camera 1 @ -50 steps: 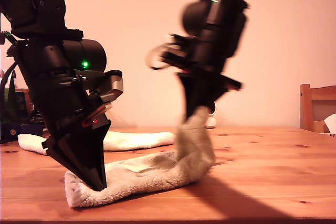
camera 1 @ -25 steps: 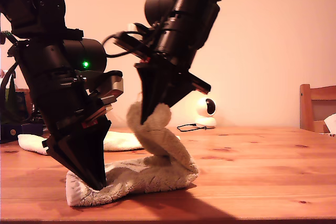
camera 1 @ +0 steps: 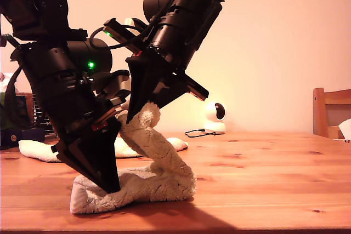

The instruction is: Fold the tea towel in front of you. After folding it, place it to the right side.

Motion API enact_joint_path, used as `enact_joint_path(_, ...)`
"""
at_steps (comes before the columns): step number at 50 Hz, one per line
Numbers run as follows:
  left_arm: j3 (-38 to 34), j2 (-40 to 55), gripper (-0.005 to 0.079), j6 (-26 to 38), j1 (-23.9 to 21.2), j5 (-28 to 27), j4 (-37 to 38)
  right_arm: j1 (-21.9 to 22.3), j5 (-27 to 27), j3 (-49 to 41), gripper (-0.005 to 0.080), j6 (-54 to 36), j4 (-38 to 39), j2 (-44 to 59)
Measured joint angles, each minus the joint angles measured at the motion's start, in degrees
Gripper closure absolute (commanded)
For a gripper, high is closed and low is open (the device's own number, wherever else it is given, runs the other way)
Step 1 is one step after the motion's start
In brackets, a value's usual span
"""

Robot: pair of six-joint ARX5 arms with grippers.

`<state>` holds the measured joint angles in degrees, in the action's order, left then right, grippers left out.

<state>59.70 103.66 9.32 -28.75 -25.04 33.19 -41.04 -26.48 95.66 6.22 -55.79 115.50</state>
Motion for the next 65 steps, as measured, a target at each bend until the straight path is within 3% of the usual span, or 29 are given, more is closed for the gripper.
enact_joint_path(11,-0.26,-1.77,0.0761,0.02,1.36,0.0,2.82,0.0,-0.07,0.0,0.0765,0.17,0.9,0.0)
enact_joint_path(27,-0.46,-17.84,0.0761,0.02,3.76,2.36,9.73,-0.33,-0.17,0.0,0.0765,1.79,3.06,0.0)
enact_joint_path(51,-0.46,-17.79,0.0761,0.04,5.7,11.06,17.99,-4.11,1.97,0.0,0.0763,5.53,10.71,0.0)
enact_joint_path(65,-0.48,-22.45,0.0761,0.94,8.15,11.65,21.24,-4.52,2.43,0.0,0.0623,7.37,13.62,0.0)
